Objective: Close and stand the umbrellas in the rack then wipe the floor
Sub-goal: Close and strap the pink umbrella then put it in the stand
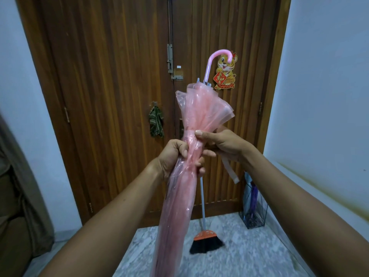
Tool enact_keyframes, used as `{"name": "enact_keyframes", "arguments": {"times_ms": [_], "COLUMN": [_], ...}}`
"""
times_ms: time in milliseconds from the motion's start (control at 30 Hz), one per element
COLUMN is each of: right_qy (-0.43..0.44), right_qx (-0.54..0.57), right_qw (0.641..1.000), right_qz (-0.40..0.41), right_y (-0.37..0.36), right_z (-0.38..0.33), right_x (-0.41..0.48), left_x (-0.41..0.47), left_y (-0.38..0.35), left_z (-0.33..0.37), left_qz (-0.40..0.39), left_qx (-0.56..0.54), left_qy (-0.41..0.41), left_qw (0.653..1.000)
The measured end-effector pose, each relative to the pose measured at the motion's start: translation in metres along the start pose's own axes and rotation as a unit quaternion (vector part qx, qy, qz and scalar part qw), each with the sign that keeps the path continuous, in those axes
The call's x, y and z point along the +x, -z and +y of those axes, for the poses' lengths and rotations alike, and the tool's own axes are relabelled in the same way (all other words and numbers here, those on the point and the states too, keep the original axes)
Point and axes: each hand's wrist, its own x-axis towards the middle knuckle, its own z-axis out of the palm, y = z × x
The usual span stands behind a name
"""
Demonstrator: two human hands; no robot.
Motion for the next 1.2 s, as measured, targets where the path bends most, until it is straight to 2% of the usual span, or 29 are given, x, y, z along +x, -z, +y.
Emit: {"name": "enact_keyframes", "arguments": {"times_ms": [100, 133, 200, 267, 367, 433, 567, 633, 733, 800, 867, 967, 1033, 1067, 1133, 1200], "right_qy": [0.036, 0.033, 0.023, 0.032, 0.044, 0.031, 0.033, 0.051, 0.055, 0.024, -0.023, -0.034, -0.023, -0.012, 0.014, 0.037], "right_qx": [-0.117, -0.169, -0.245, -0.286, -0.357, -0.379, -0.263, -0.236, -0.173, -0.111, -0.039, 0.059, 0.070, 0.057, -0.007, -0.079], "right_qw": [0.989, 0.979, 0.955, 0.937, 0.911, 0.905, 0.959, 0.967, 0.979, 0.991, 0.999, 0.997, 0.997, 0.998, 0.998, 0.989], "right_qz": [0.079, 0.107, 0.164, 0.199, 0.202, 0.193, 0.102, 0.081, 0.095, 0.070, 0.020, -0.023, -0.025, -0.009, 0.055, 0.116], "right_y": [0.001, 0.000, -0.006, -0.017, -0.025, -0.019, -0.003, 0.000, 0.001, 0.003, 0.007, 0.010, 0.012, 0.012, 0.009, 0.004], "right_z": [0.001, 0.004, 0.013, 0.015, 0.010, 0.006, 0.004, 0.006, 0.011, 0.011, 0.015, 0.019, 0.018, 0.016, 0.011, 0.013], "right_x": [0.006, 0.010, 0.018, 0.022, 0.024, 0.024, 0.014, 0.008, 0.004, 0.002, 0.003, 0.004, 0.003, 0.002, 0.002, 0.006], "left_x": [-0.003, -0.002, 0.005, 0.016, 0.025, 0.022, 0.011, 0.006, 0.001, -0.001, -0.003, -0.004, -0.004, -0.004, -0.003, -0.002], "left_y": [-0.001, 0.000, 0.006, 0.009, 0.008, 0.001, 0.002, 0.002, -0.001, -0.005, -0.006, -0.005, -0.004, -0.001, 0.006, 0.009], "left_z": [-0.005, -0.008, -0.017, -0.030, -0.040, -0.037, -0.025, -0.022, -0.020, -0.017, -0.012, -0.006, -0.004, -0.004, -0.007, -0.013], "left_qz": [0.154, 0.202, 0.241, 0.291, 0.420, 0.447, 0.450, 0.405, 0.266, 0.156, 0.054, -0.057, -0.052, -0.018, 0.085, 0.187], "left_qx": [0.086, 0.135, 0.249, 0.353, 0.349, 0.326, 0.289, 0.244, 0.108, 0.038, 0.006, 0.012, 0.049, 0.068, 0.136, 0.277], "left_qy": [-0.027, -0.049, -0.074, -0.087, -0.124, -0.132, -0.135, -0.136, -0.106, -0.060, -0.021, 0.014, 0.014, 0.012, 0.001, -0.021], "left_qw": [0.984, 0.969, 0.935, 0.885, 0.829, 0.823, 0.834, 0.870, 0.952, 0.985, 0.998, 0.998, 0.997, 0.997, 0.987, 0.942]}}
